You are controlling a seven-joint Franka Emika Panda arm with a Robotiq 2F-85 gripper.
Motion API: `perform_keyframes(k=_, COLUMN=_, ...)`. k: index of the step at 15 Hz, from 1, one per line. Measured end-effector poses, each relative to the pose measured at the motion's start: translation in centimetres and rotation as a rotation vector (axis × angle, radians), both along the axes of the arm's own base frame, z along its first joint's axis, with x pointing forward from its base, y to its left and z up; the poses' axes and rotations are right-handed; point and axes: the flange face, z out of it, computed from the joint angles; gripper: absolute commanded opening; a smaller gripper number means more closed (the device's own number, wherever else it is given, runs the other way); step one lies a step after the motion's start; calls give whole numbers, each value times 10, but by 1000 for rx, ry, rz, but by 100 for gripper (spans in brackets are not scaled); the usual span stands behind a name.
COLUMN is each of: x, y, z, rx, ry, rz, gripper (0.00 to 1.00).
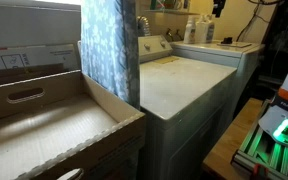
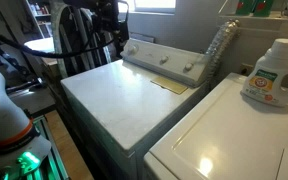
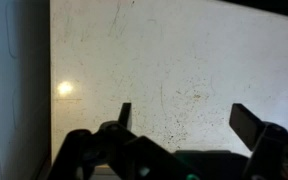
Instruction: Turn the first knob from the right to the right.
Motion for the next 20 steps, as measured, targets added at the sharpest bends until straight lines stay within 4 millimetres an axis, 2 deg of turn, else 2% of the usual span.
perform_keyframes(k=5, x=1, y=-1, z=0, rx=-3, ry=-1, rz=-11, gripper=100)
perform_keyframes(k=7, x=13, y=-11, z=-5, rx=-26, ry=-32, rz=-40, gripper=100)
perform_keyframes(k=12, x=81, y=-46, z=-41, rx=-151, ry=-205, rz=-81, gripper=100)
perform_keyframes(k=16, x=137, y=-64, z=-73, rx=-163, ry=-242, rz=-118, gripper=100)
perform_keyframes(k=20, x=184, y=-82, z=-89, rx=-152, ry=-262, rz=-121, gripper=100)
